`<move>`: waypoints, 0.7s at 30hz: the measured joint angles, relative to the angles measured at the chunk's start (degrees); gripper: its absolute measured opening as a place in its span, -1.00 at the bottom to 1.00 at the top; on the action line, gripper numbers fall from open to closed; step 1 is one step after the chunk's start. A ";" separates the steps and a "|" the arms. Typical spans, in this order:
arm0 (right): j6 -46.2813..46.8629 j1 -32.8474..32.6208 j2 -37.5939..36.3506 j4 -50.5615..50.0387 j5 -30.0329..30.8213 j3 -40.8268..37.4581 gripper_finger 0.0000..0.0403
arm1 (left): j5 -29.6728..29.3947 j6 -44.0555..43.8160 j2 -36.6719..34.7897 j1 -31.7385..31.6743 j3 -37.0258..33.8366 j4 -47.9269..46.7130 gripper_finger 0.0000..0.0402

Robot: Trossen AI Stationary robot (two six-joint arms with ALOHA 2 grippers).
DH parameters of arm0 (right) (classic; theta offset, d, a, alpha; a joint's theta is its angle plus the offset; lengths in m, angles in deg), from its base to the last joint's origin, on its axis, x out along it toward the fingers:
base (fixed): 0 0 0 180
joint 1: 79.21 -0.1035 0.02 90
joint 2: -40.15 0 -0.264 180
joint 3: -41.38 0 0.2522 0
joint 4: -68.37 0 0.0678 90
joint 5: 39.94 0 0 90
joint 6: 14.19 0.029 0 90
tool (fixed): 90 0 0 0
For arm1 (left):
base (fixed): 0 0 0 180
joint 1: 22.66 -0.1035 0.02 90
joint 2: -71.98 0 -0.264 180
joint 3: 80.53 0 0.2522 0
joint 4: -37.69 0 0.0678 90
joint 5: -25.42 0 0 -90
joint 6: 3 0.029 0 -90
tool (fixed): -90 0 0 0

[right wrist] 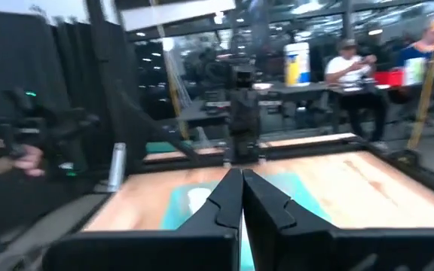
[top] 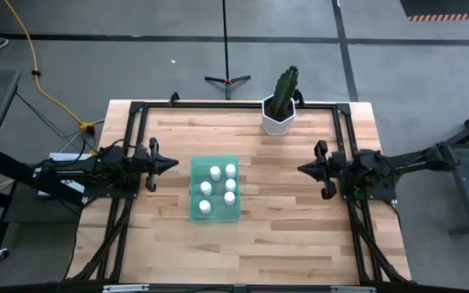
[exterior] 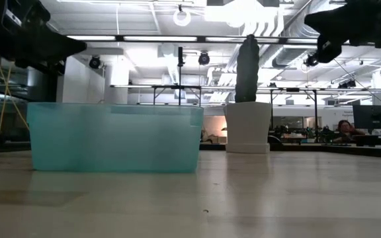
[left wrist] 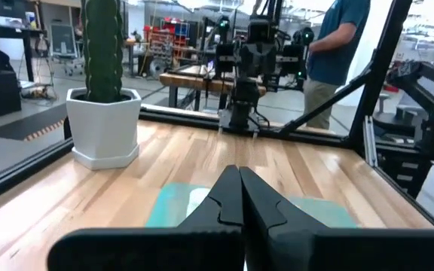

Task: Pick and place pill bottles into a basket
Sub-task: Return to Home Position

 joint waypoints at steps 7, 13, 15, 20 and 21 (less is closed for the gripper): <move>-8.48 -2.69 -5.00 0.48 1.94 -0.94 -0.99 | -1.86 2.62 0.00 0.00 0.00 -0.87 -0.89; -7.44 0.31 -5.35 7.39 -1.96 -6.85 -1.00 | -3.57 3.17 0.00 0.00 0.00 -1.35 -0.89; -7.33 1.97 -5.32 7.87 -2.86 -7.02 -1.00 | -3.59 4.04 0.00 0.00 0.00 -1.33 -0.88; -8.21 7.35 -6.01 7.45 -7.64 -7.05 -1.00 | -3.07 3.56 0.00 0.00 0.00 -1.31 -0.89; -7.31 8.57 -6.17 7.15 -8.71 -7.06 -1.00 | -2.43 3.18 0.00 0.00 0.00 -1.30 -0.89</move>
